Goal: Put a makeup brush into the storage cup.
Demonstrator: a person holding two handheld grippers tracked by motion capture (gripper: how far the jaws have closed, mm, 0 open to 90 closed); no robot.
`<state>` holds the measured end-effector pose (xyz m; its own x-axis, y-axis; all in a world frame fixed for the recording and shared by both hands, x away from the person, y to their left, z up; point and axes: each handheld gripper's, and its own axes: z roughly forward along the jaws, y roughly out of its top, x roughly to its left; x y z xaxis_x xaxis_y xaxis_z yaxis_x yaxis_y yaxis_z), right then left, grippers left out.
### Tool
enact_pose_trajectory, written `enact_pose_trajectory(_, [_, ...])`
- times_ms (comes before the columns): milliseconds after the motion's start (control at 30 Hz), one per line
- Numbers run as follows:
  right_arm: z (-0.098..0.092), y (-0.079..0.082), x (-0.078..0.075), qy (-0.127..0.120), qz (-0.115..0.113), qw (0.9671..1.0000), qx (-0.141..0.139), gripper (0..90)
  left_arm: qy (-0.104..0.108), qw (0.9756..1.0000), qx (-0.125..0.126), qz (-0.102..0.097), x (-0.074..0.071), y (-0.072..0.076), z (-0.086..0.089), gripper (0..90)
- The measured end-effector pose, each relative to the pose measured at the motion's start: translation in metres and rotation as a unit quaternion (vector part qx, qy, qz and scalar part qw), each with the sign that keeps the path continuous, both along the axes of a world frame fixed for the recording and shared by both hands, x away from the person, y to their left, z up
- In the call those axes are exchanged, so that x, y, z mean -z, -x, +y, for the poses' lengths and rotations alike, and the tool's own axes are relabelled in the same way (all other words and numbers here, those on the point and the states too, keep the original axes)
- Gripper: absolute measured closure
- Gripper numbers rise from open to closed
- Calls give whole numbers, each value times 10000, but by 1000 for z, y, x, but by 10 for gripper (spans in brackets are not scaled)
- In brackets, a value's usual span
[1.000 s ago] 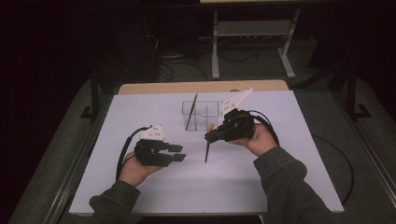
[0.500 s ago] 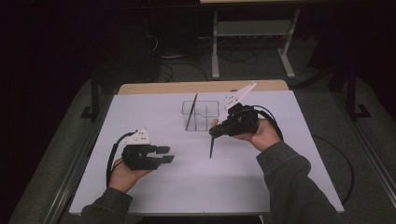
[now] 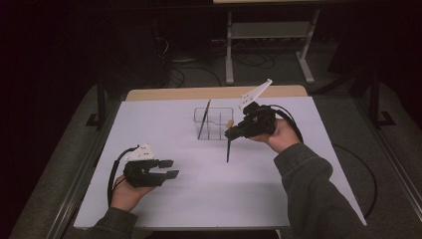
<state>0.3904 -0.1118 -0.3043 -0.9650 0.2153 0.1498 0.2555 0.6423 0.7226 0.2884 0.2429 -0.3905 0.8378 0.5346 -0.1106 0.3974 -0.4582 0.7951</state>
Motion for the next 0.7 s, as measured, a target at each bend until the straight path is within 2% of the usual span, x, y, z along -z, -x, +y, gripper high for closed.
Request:
enact_pose_trajectory(167, [0,-6,-7,63,-46,10000,47,829,-48,10000,-72,-29,5,2,4,530])
enact_pose_trajectory(200, [0,-6,-9,91,5,9999,87,829,-45,10000,-81,-19,6,2,6,529])
enact_pose_trajectory(233, [0,-8,-10,101,-59,9999,74,829,-42,9999,-107,-21,6,2,6,527])
enact_pose_trajectory(467, [0,-16,-18,250,-92,9996,133,829,-92,9997,-235,-49,7,6,13,510])
enact_pose_trajectory(700, [0,-25,-26,305,-89,9992,246,829,-59,9994,-329,-30,9,6,16,498])
